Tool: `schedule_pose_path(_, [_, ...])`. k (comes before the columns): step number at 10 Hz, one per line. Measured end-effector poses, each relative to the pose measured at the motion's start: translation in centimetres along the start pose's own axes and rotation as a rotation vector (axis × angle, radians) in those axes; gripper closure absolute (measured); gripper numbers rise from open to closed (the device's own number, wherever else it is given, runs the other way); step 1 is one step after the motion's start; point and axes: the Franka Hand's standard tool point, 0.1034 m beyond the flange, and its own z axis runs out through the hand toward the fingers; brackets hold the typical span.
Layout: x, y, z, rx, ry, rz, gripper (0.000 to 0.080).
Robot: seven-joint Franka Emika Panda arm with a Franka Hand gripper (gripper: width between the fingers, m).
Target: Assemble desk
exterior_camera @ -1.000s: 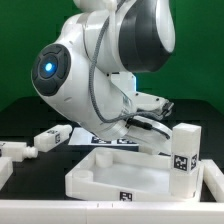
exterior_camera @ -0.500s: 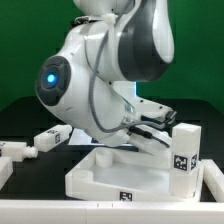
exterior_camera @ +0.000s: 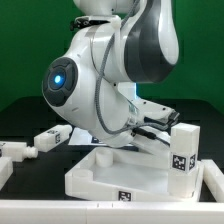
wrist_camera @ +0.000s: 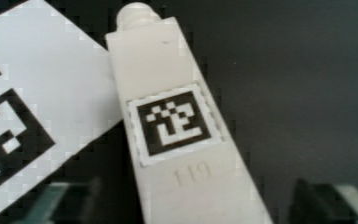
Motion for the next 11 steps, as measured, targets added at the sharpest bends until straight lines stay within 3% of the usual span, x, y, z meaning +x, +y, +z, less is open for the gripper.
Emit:
schedule_pose_path(1, [0.1, -0.1, -0.1, 0.001, 0.008, -0.001, 0.0370])
schedule_pose_path(2, [0.1, -0.2, -0.2, 0.003, 0.018, -0.003, 0.0517])
schedule_pose_path(3, [0.1, 0.0, -0.6, 0.007, 0.010, -0.008, 0.0515])
schedule_pose_path(4, [-0.6, 0.4, -3.2, 0.032, 0.009, -0.032, 0.0515])
schedule_pose_path(6, [-2.7, 0.6, -8.4, 0.076, 0.130, -0.077, 0.0515])
schedule_pose_path(7, [-3.4, 0.6, -10.4, 0.075, 0.168, -0.099, 0.0515])
schedule_pose_path(8, [-3.0, 0.3, -11.5, 0.068, 0.251, -0.116, 0.0515])
schedule_pose_path(10, [-2.7, -0.3, -11.0, 0.087, 0.376, -0.126, 0.0515])
schedule_pose_path(11, [-3.1, -0.7, -11.6, 0.102, 0.443, -0.145, 0.0515])
